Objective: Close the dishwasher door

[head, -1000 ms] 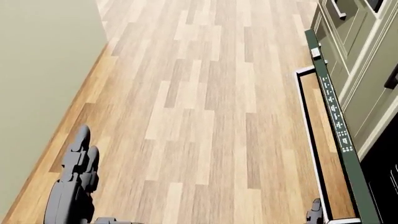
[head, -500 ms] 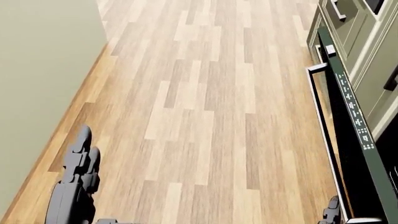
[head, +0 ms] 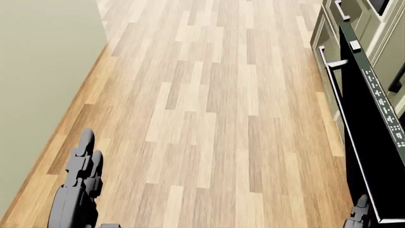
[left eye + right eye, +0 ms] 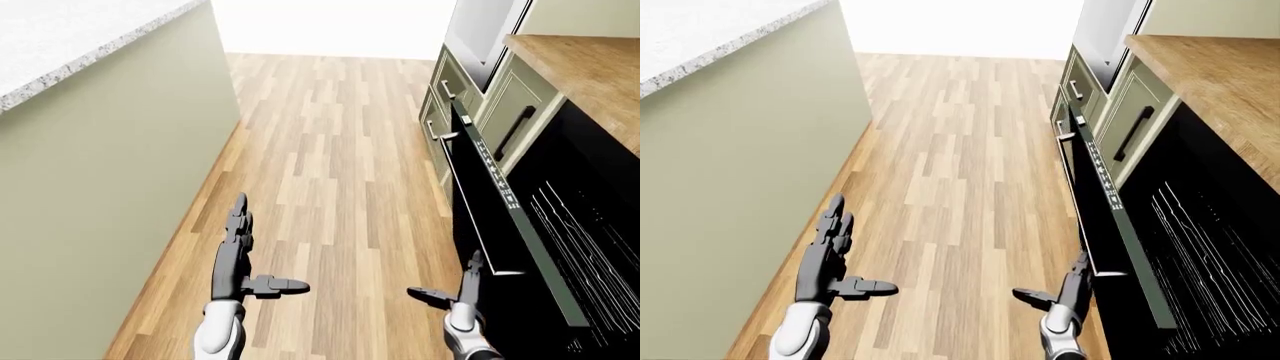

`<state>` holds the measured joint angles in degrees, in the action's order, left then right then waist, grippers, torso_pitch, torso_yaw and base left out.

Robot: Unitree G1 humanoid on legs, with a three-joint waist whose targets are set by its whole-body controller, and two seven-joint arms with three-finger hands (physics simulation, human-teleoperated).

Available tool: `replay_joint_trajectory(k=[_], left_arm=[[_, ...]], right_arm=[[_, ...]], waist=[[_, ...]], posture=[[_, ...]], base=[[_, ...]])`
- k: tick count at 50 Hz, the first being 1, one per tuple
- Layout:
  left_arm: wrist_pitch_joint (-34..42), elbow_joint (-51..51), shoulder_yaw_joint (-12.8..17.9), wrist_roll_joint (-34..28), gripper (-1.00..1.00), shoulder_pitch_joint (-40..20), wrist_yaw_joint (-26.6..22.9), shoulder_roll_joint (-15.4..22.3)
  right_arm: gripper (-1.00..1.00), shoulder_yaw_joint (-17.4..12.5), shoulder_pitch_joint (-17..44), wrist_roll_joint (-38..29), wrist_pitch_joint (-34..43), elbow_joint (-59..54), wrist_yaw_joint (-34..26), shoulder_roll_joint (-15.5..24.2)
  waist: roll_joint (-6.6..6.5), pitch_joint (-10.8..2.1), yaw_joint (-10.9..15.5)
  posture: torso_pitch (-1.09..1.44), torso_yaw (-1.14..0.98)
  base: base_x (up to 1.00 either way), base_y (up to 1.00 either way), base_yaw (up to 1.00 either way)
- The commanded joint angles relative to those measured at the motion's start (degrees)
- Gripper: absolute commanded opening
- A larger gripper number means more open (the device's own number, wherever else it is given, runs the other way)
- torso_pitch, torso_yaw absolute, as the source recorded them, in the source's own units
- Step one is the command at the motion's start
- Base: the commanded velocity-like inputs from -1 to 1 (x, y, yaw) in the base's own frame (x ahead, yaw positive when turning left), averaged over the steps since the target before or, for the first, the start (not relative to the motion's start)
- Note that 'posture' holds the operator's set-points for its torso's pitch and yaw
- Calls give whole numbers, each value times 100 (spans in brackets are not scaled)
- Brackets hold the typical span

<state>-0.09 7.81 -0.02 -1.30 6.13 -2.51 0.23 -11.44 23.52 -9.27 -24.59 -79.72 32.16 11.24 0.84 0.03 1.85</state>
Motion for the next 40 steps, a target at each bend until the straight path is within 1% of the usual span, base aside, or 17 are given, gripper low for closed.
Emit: replay_joint_trajectory(k=[1,14,28,32,40], left_arm=[[-170,251,-2,10,100,-86,3,5],[-171,257,-36,-9,100,-76,14,-5],[-167,268,-31,-7,100,-73,17,-1],[-158,272,-31,-6,100,-78,18,-1],[-181,250,-41,-18,100,-68,20,-3]], right_arm=[[100,-185,102,296,-49,167,255,297],[100,-202,138,531,34,202,158,544],[100,-162,197,540,128,228,145,709],[100,-182,242,591,220,267,81,843],[100,-163,292,620,262,289,95,935]], waist=[[30,-99,-49],[64,-107,-54],[76,-106,-65],[77,-102,-65],[79,-97,-68]], posture=[[0,0],[0,0],[0,0],[0,0],[0,0]], base=[[0,0,0],[0,0,0],[0,0,0],[0,0,0],[0,0,0]])
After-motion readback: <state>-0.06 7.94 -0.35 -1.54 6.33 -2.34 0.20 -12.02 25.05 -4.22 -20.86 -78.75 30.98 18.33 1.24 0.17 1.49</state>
